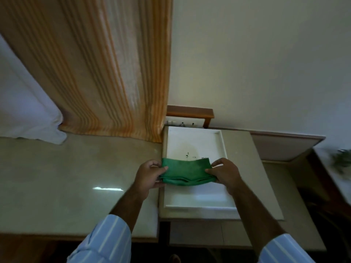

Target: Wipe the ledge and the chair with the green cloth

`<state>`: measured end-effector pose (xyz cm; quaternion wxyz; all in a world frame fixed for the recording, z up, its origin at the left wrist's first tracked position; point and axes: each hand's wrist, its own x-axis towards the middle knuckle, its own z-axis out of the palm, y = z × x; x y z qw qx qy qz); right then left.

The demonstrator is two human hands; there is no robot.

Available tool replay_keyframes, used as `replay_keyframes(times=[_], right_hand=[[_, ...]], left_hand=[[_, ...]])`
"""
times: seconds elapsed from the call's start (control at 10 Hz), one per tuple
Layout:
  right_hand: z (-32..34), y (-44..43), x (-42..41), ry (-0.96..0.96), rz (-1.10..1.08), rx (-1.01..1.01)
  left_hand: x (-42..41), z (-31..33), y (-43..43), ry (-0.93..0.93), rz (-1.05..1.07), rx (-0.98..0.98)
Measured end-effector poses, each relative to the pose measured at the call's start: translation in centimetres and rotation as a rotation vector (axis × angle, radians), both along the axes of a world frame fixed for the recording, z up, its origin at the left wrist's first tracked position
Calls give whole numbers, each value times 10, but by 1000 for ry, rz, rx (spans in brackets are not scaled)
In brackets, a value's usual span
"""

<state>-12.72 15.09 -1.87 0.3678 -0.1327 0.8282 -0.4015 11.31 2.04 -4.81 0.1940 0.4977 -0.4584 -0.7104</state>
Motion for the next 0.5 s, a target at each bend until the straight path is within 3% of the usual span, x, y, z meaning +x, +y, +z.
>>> replay_keyframes(times=[0.1, 0.2, 0.3, 0.4, 0.5], right_hand=[[-17, 17, -5, 153, 38, 52], [-27, 26, -5, 309, 196, 116], [-25, 28, 1, 527, 408, 255], [-14, 22, 1, 762, 590, 313], [17, 4, -8, 860, 664, 223]], left_hand=[[-16, -13, 14, -44, 14, -85], [-29, -22, 22, -186, -34, -331], [-32, -18, 19, -519, -270, -718], [-37, -8, 10, -825, -425, -927], [-53, 20, -12, -814, -433, -1123]])
